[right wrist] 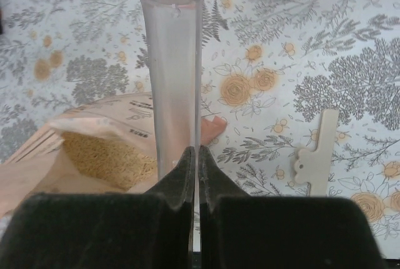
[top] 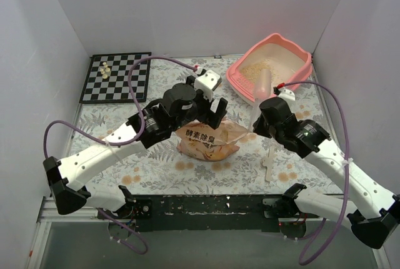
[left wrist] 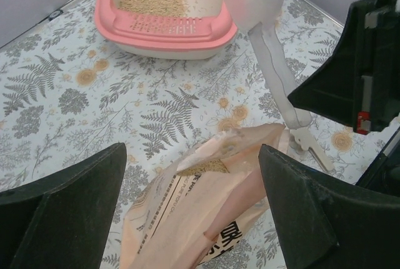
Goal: Fill the litter box with clean litter
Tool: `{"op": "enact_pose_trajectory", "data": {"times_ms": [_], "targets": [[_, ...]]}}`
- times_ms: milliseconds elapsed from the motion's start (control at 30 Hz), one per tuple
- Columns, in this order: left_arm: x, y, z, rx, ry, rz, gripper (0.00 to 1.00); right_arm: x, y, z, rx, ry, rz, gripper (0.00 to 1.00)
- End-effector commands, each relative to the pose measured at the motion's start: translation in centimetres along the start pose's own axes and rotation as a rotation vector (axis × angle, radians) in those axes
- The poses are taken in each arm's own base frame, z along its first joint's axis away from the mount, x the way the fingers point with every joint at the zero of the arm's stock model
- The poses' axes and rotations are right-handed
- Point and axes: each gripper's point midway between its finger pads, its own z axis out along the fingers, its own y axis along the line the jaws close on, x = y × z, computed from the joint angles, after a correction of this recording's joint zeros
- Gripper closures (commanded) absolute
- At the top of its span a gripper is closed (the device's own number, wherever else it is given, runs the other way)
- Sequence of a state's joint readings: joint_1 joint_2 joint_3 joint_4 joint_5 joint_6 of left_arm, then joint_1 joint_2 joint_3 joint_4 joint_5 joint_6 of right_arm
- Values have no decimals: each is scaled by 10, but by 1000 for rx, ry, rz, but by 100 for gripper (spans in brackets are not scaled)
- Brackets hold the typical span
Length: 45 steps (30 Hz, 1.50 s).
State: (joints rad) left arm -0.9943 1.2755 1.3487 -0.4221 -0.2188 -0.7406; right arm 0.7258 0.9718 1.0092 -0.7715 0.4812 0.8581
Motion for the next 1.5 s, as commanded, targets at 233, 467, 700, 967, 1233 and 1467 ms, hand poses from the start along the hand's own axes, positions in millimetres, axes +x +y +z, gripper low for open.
{"op": "enact_pose_trajectory", "data": {"times_ms": [233, 467, 700, 967, 1233, 1467], "targets": [[-37, -22, -24, 164, -113, 105, 12, -45, 73, -106, -452, 52, -379, 99], [-44, -37, -67, 307, -207, 149, 12, -9, 117, -130, -768, 263, -522, 99], [-24, -41, -102, 391, -212, 205, 13, 5, 123, -162, -947, 325, -566, 99], [-1, -42, -145, 467, -206, 217, 18, 29, 108, -185, -1068, 391, -607, 99], [0, -38, -201, 513, -320, 234, 23, 60, 95, -209, -1255, 471, -609, 99], [-4, -46, -228, 591, -399, 268, 22, 74, 87, -248, -1494, 514, -610, 99]]}}
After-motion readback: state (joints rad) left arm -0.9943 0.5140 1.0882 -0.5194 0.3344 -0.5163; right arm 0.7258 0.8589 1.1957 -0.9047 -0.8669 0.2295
